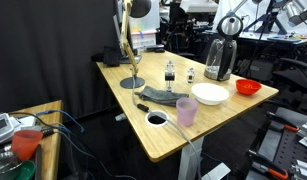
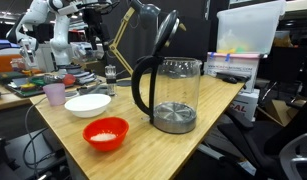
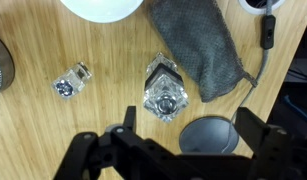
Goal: Move the bottle closer to the cup
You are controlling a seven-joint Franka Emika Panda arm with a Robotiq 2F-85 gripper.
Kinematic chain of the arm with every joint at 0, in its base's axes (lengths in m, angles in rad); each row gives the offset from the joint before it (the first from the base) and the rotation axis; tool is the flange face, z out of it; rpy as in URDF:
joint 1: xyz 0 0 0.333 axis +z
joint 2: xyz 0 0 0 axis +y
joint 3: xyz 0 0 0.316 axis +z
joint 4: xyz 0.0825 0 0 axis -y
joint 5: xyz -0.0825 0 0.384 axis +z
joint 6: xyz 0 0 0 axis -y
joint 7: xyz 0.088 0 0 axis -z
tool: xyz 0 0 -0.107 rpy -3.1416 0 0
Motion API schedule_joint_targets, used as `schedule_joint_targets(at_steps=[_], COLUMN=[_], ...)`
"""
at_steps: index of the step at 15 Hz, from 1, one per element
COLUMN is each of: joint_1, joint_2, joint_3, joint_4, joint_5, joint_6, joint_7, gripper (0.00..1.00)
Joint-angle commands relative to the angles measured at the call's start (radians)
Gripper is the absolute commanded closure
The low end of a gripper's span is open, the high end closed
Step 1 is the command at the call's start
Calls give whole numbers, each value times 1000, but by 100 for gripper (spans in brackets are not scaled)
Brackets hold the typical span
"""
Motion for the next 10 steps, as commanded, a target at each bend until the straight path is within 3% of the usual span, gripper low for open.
schedule_joint_targets(at_steps=[1, 3, 4, 10], joint_1=[15, 32, 24, 32], joint_2=[78, 108, 81, 102], joint_3=[1, -7, -5, -9], joint_4=[84, 115, 66, 94], joint_5=[-45, -57, -36, -44], joint_6=[-51, -72, -20, -38], joint_7=[183, 278, 204, 261], gripper=[0, 0, 0, 0])
